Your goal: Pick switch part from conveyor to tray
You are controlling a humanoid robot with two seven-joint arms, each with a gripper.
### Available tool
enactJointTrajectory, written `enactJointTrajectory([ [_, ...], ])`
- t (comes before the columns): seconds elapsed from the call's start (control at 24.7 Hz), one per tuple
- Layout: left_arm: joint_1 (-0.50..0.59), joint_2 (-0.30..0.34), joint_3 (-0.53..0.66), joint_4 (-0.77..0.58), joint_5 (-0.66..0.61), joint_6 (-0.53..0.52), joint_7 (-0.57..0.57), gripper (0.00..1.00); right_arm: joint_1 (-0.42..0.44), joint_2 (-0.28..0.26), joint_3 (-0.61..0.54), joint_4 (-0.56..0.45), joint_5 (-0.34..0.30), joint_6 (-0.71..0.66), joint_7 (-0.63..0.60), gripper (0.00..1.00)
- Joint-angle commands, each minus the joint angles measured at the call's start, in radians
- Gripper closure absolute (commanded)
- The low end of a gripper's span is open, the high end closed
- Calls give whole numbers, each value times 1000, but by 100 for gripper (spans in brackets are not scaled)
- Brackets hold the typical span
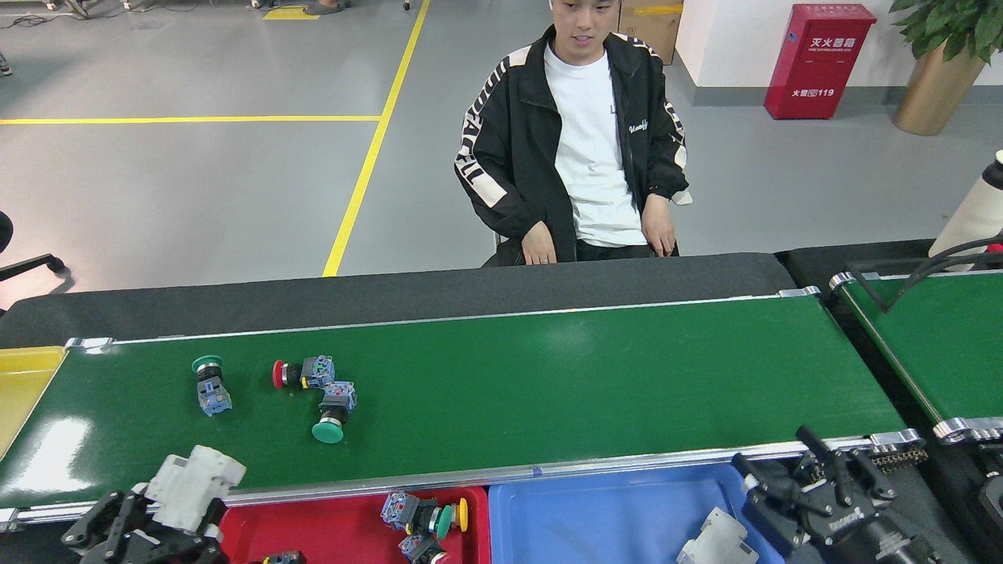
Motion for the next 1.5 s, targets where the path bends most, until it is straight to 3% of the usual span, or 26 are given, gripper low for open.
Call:
enactJointTrajectory([
  [0.0, -30, 1, -63, -37, -42, -6, 2, 93, -20, 26, 25, -8, 24, 159, -8, 2],
  [0.16, -53, -2, -184, -37, -113, -6, -2, 93, 8, 84, 48, -13, 101, 223, -50, 2],
  [0.28, -105, -10, -347, -32, -243, -6, -2, 92, 72, 120, 68, -17, 139, 223, -116, 2],
  [0.49, -215, -167, -612, 24, -593, -6, -4, 90, 77, 138, 122, -33, 155, 228, -117, 2],
  [0.53, -226, -205, -643, 57, -657, -6, -4, 85, 75, 138, 122, -33, 155, 228, -117, 2],
  [0.57, -227, -243, -654, 90, -712, -6, -1, 69, 74, 136, 122, -33, 155, 228, -117, 2],
  [0.65, -226, -292, -667, 124, -771, -6, 5, 16, 74, 135, 125, -33, 156, 228, -117, 2],
  [0.69, -221, -292, -673, 123, -769, -6, 5, 0, 74, 136, 127, -33, 156, 228, -117, 2],
  [0.85, -178, -292, -660, 54, -720, -6, 7, 0, 63, 138, 127, -31, 156, 228, -117, 2],
  [0.93, -172, -273, -588, 12, -579, -6, 4, 0, 63, 141, 128, -33, 156, 228, -117, 2],
  [1.09, -157, -239, -333, -28, -372, -6, -5, 0, 63, 143, 128, -33, 158, 229, -116, 2],
  [1.33, -57, -272, 210, -29, -290, -6, -5, 0, 65, 144, 143, -33, 159, 229, -116, 2],
  [1.46, -27, -325, 345, -29, -298, -6, -22, 0, 63, 143, 146, -33, 159, 229, -117, 2],
])
